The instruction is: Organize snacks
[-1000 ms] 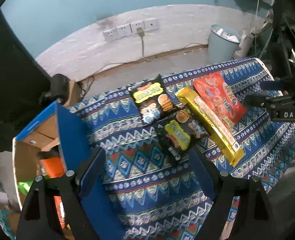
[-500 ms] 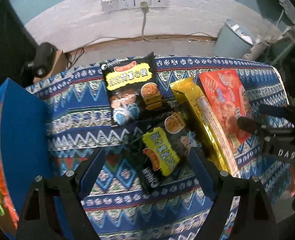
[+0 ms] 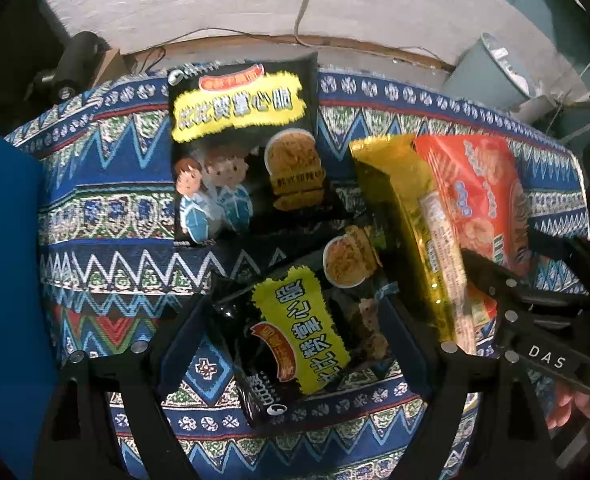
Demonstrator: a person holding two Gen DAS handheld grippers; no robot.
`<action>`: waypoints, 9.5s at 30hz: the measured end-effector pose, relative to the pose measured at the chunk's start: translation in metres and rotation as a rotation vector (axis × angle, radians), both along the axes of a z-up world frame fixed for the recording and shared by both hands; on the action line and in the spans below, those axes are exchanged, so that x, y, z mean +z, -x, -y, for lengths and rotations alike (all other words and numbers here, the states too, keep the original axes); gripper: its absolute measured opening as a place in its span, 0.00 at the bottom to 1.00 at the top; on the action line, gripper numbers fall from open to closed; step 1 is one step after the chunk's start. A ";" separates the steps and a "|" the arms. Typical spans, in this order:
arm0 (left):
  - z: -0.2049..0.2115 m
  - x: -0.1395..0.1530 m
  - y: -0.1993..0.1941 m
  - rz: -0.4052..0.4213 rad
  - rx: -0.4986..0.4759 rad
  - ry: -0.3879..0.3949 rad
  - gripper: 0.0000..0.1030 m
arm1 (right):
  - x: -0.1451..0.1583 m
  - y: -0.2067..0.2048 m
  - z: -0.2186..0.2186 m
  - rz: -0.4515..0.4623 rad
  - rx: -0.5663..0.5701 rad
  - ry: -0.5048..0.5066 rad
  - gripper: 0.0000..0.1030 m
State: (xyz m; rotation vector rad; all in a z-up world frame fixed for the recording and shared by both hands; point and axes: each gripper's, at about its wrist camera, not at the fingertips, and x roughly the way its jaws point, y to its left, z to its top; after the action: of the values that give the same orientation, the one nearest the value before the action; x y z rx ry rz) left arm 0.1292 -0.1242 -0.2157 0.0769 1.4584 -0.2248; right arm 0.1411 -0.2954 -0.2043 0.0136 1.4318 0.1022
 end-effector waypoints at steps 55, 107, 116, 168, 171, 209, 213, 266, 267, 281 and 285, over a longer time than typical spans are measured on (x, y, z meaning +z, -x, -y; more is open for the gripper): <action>0.004 0.001 0.099 0.076 -0.232 -0.110 0.38 | -0.015 0.044 -0.002 0.002 -0.009 0.065 0.56; -0.082 0.160 0.123 0.402 -0.212 -0.018 0.24 | 0.159 0.087 -0.072 0.310 0.154 -0.023 0.28; -0.118 0.179 0.122 0.438 -0.163 0.002 0.24 | 0.176 0.082 -0.103 0.330 0.192 -0.065 0.28; -0.339 0.171 0.081 0.442 0.225 -0.110 0.41 | 0.164 0.015 -0.372 0.244 0.515 -0.217 0.38; -0.340 0.173 0.081 0.451 0.234 -0.120 0.57 | 0.167 0.016 -0.369 0.252 0.499 -0.216 0.60; -0.187 0.196 0.101 0.490 -0.070 -0.125 0.79 | 0.180 0.052 -0.181 0.295 0.298 -0.110 0.70; -0.165 0.189 0.100 0.466 -0.111 -0.128 0.79 | 0.173 0.054 -0.157 0.280 0.267 -0.103 0.70; -0.052 0.057 -0.006 0.185 -0.060 -0.025 0.85 | 0.008 0.033 -0.057 0.031 0.142 0.025 0.30; -0.050 0.057 -0.010 0.185 -0.054 -0.016 0.85 | 0.009 0.032 -0.051 0.034 0.137 0.023 0.30; -0.030 0.034 -0.062 0.162 0.121 0.073 0.85 | 0.040 0.035 -0.005 0.106 0.087 -0.026 0.30; -0.027 0.019 -0.070 0.109 0.144 0.097 0.85 | 0.042 0.039 -0.001 0.109 0.078 -0.029 0.30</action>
State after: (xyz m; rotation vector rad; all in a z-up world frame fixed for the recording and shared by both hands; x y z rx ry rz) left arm 0.1992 -0.0975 -0.1967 -0.0935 1.3364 -0.1712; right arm 0.1018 -0.2941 -0.1624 -0.0233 1.3222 0.1856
